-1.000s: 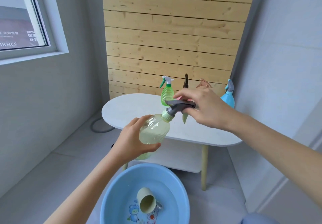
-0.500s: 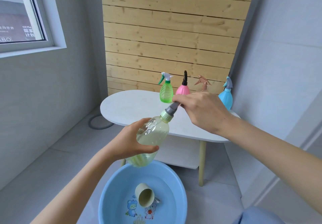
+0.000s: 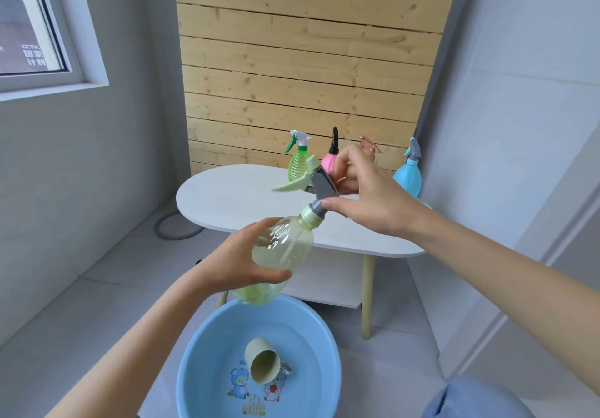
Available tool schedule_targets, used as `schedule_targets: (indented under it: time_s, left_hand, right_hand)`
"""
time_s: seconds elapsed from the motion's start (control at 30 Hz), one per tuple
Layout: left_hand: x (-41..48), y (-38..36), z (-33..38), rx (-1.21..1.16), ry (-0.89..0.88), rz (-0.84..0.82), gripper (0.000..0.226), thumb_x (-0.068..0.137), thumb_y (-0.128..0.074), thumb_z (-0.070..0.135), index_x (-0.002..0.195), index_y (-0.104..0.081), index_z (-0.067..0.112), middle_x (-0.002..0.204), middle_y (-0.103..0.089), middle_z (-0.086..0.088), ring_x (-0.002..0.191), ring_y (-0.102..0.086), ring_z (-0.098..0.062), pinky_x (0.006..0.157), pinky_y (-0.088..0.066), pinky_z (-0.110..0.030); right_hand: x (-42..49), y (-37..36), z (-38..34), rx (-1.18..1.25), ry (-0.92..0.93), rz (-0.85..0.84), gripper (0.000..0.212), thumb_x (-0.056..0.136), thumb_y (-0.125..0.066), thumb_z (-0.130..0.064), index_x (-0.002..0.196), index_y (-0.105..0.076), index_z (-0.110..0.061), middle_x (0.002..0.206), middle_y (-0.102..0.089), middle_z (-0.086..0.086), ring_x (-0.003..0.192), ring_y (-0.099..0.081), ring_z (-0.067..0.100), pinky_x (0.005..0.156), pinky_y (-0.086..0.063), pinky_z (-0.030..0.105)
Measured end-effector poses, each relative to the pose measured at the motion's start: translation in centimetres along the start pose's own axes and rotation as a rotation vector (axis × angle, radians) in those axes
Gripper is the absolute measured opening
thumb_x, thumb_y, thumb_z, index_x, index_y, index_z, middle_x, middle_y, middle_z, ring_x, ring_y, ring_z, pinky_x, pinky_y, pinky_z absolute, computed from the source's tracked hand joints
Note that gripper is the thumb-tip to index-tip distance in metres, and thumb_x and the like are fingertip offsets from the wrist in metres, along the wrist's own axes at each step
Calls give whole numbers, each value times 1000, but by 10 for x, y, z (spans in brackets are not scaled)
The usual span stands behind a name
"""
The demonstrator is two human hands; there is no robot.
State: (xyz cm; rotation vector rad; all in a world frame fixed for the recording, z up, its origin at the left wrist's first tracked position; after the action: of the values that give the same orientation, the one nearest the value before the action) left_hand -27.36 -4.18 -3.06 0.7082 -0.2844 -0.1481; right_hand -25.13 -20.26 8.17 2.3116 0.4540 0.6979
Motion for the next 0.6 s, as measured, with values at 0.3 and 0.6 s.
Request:
schedule_targets:
  time_s: [0.3,0.6]
  left_hand:
    - [-2,1,-9,52,16,32,81,60,-78,42,132,-40,41,124,-53,14,112,-49,0,93,-38,-15]
    - [-4,3,-15,103,42,113,77,58,-76,42,124,-37,53,114,-51,10,107,-48,0,88,-35,-19]
  right_hand:
    - [-3,-4,3,-44,85,-103,42,84,-55,11,80,-63,-30,103,-68,-6,111,-60,9,105,-43,42]
    - [-8,-10,30,257,-450,-268,36,97,-51,-40,111,-61,-9,79,-71,12,73,-71,25,75,-60,38]
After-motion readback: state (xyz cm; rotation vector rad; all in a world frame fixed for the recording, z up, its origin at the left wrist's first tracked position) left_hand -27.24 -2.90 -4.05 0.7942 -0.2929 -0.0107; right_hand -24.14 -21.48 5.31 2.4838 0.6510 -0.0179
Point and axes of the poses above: each hand's wrist, its own x-axis towards the middle knuckle, its own y-axis out of the back of the hand, z = x × y, the point moved 8 cm from there along x, towards the middle knuckle
